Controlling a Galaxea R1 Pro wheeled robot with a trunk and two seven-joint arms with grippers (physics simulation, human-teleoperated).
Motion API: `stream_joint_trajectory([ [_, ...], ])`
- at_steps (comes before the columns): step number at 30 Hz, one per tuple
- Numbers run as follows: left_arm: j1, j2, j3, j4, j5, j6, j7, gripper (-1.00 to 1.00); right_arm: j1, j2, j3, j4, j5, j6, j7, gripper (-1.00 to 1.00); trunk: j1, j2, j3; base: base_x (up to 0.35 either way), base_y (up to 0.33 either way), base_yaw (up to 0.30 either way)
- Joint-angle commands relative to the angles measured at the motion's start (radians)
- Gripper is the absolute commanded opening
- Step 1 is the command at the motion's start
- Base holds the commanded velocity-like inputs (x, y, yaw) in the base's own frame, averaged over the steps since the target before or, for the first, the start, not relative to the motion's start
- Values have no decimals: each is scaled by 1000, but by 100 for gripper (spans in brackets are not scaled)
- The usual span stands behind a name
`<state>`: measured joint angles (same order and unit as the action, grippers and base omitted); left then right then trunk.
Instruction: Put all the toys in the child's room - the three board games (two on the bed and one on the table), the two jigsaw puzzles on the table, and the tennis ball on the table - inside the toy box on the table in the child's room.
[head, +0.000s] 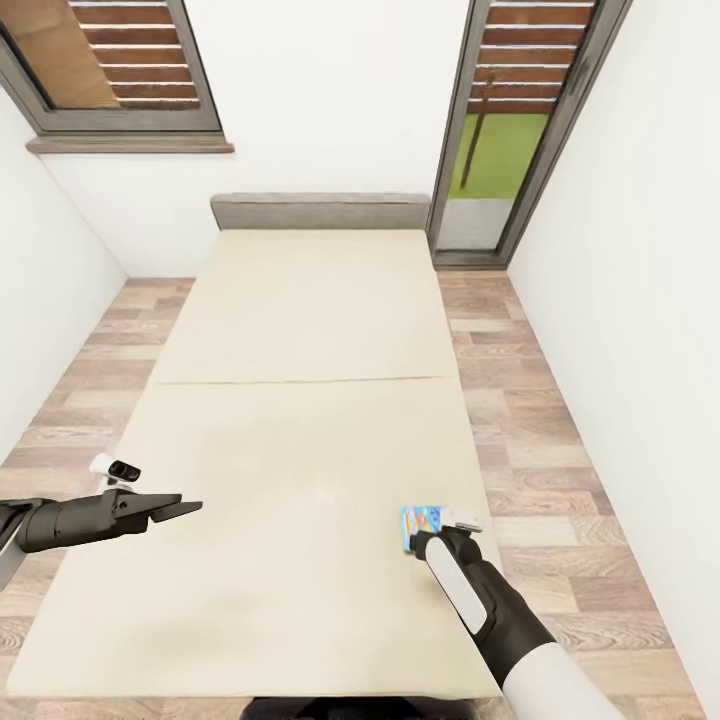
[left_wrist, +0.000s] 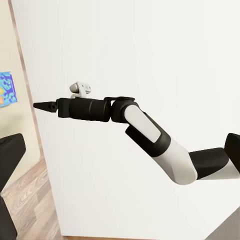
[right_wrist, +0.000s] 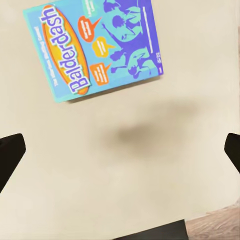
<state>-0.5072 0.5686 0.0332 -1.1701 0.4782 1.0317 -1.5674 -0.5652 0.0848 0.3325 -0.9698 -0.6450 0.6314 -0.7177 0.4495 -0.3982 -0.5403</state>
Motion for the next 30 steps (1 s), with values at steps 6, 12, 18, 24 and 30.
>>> stream_joint_trajectory([
  [6, 0, 1, 0, 0, 0, 10, -3, 100, -1, 0, 2, -2, -8, 2, -9, 100, 0, -2, -10, 0, 0, 0],
  [12, 0, 1, 0, 0, 0, 10, -3, 100, -1, 0, 4, -3, -8, 2, -9, 100, 0, -2, -11, 0, 0, 0],
  [18, 0, 1, 0, 0, 0, 10, -3, 100, -1, 0, 5, -4, -8, 1, -9, 100, 0, -2, -11, 0, 0, 0],
  [24, -1, 1, 0, 0, 0, 11, -3, 100, -1, 0, 7, -4, -8, 1, -9, 100, 0, -2, -12, 0, 0, 0],
  [30, 0, 1, 0, 0, 0, 11, -3, 100, -2, 2, 3, -6, -9, 1, -13, 100, 0, -2, -12, 0, 0, 0],
])
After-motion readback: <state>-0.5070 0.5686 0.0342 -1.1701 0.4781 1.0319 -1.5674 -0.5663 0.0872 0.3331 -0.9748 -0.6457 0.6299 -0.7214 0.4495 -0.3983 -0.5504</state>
